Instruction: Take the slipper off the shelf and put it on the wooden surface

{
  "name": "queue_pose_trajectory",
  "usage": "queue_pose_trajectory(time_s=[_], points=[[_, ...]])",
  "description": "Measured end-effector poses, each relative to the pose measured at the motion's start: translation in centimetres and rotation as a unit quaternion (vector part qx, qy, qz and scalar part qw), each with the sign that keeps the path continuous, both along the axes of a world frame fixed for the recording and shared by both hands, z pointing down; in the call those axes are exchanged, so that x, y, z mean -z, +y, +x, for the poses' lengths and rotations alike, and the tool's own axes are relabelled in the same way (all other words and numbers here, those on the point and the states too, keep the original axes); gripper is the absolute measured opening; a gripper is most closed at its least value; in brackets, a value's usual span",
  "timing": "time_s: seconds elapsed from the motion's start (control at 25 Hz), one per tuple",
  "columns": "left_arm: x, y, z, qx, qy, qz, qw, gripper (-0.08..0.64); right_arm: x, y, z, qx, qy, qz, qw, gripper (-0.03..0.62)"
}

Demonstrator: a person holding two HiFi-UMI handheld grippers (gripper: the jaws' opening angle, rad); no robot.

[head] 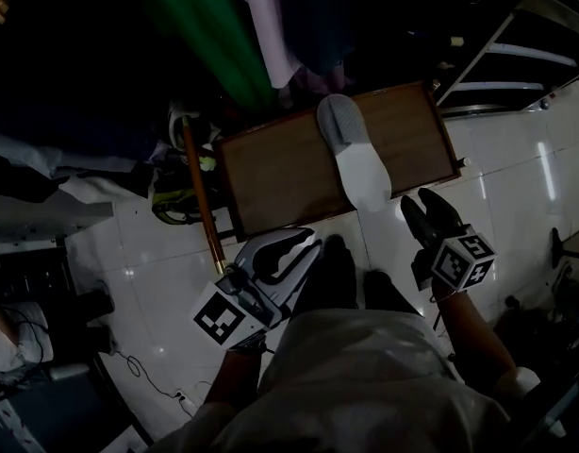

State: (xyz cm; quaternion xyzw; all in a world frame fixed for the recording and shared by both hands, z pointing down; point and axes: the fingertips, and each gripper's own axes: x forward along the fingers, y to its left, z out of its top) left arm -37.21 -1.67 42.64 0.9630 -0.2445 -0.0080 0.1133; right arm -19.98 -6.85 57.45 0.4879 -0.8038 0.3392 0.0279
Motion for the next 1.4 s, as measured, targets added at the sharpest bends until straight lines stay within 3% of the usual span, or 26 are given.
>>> queue_pose_trajectory(time_s=[0.08,0.2,0.4,0.52,0.72,0.92,1.12,1.32,1.4], points=[[0.8,1.8,1.7,-0.011,0.006,0.006,0.9999,0.038,5.0,2.2,-0.1,0.026,-0.002,0.057,0.998,0.199],[2.1,5.0,4.7,-0.026,0.000,0.012,0.9996,0.038,11.8,6.2,-0.9,0.089,0.002,0.139,0.986,0.172],[3.8,9.0,7.4,-0.029,-0.044,0.021,0.9984,0.038,18.1,12.3,-1.3,0.158,0.013,0.207,0.965,0.172],[4.3,9.7,7.5,-0.012,-0.049,0.026,0.9984,0.038,19.5,14.9,-0.7,0.185,0.024,0.223,0.957,0.172],[6.2,10.9,9.3,-0.021,-0.012,0.033,0.9992,0.038,19.3,18.0,-0.7,0.215,0.050,0.240,0.945,0.170],[5.5,10.6,11.2,-0.075,-0.093,0.065,0.9907,0.038,21.3,19.4,0.1,0.200,0.055,0.252,0.945,0.170],[10.3,9.8,11.4,-0.091,-0.024,0.078,0.9925,0.038,22.5,19.9,-0.3,0.201,0.078,0.261,0.941,0.170],[10.9,11.9,11.0,-0.113,0.017,0.052,0.9920,0.038,22.9,20.4,-2.7,0.212,0.089,0.270,0.935,0.169],[11.1,12.8,10.8,-0.127,0.016,0.052,0.9904,0.038,23.2,20.5,-3.9,0.216,0.081,0.269,0.935,0.169]])
